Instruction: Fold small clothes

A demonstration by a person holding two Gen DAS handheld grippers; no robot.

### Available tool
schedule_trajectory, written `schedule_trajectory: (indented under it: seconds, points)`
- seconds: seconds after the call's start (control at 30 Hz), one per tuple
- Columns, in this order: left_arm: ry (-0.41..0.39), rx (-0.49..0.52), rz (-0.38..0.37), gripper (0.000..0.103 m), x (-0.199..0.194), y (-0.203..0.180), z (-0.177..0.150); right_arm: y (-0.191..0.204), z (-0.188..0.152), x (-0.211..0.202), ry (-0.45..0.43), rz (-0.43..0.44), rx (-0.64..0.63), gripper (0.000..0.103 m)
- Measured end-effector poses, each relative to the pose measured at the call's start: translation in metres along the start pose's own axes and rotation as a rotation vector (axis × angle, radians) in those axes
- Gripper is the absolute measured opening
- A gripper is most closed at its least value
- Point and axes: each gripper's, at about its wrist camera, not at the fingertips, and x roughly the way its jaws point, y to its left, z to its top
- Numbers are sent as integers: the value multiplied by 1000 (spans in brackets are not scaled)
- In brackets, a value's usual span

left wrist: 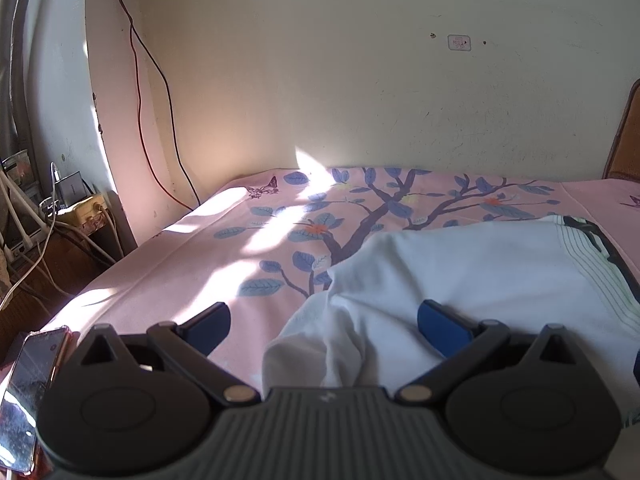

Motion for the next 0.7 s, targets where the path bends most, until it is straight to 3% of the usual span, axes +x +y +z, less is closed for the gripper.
schedule_trajectory:
  seconds: [0.33,0.47,0.6,0.7]
  points:
    - [5,9,-6,103,-3,0,-2,0,0,0,3,-3,5,96]
    - [80,-80,-71,103,4,14,-2,-1,0,0,1,-6,16,96]
    - [152,-253,-183,103,15,38,-10,-1,-1,0,1,-6,25,96]
    - [152,-232,-180,103,13,36,-11,-1,-1,-1,0,-3,26,96]
